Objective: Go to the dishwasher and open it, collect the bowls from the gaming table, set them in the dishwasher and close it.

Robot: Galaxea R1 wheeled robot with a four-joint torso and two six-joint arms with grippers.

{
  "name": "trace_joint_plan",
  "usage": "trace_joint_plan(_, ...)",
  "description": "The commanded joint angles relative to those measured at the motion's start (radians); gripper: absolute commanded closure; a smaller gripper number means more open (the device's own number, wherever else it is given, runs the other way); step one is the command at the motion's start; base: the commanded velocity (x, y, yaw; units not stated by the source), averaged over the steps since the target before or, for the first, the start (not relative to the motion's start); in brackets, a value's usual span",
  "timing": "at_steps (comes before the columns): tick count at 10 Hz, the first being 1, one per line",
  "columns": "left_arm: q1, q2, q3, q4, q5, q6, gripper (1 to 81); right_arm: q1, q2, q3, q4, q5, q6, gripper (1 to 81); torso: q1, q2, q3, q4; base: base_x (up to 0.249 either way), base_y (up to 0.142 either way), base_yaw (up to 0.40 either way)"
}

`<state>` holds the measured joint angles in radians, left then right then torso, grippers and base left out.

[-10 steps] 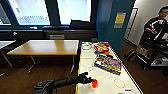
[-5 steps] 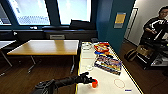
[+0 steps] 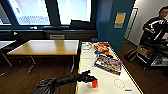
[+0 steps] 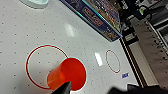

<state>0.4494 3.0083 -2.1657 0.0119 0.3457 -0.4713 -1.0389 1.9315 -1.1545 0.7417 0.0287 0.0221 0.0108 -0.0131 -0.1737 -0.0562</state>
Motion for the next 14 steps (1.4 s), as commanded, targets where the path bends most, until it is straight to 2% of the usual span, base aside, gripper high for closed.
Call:
trace_joint_plan(1, -0.165, 0.026, -0.011, 0.003, 0.024, 0.002, 1.0, -0.124, -0.032, 0.062, -0.136, 0.080, -0.005, 81.1, 0.000, 0.000, 0.000, 0.000, 0.000, 0.000, 0.000)
trace_joint_plan(3, -0.165, 0.054, -0.028, 0.006, 0.024, 0.003, 1.0, -0.192, -0.021, 0.027, -0.165, 0.105, -0.007, 81.1, 0.000, 0.000, 0.000, 0.000, 0.000, 0.000, 0.000)
trace_joint_plan(5, -0.165, 0.071, -0.042, 0.013, 0.024, 0.003, 1.0, -0.260, -0.020, 0.007, -0.183, 0.172, -0.007, 81.1, 0.000, 0.000, 0.000, 0.000, 0.000, 0.000, 0.000)
trace_joint_plan(6, -0.165, 0.084, -0.057, 0.014, 0.024, 0.003, 1.0, -0.281, -0.015, -0.022, -0.191, 0.181, -0.007, 81.1, 0.000, 0.000, 0.000, 0.000, 0.000, 0.000, 0.000)
trace_joint_plan(13, -0.165, 0.215, -0.247, 0.042, 0.024, 0.003, 1.0, -0.274, 0.028, -0.034, -0.209, 0.181, -0.007, 81.1, 0.000, 0.000, 0.000, 0.000, 0.000, 0.000, 0.000)
trace_joint_plan(14, -0.165, 0.218, -0.249, 0.042, 0.024, 0.003, 1.0, -0.272, 0.031, -0.031, -0.209, 0.180, -0.007, 81.1, 0.000, 0.000, 0.000, 0.000, 0.000, 0.000, 0.000)
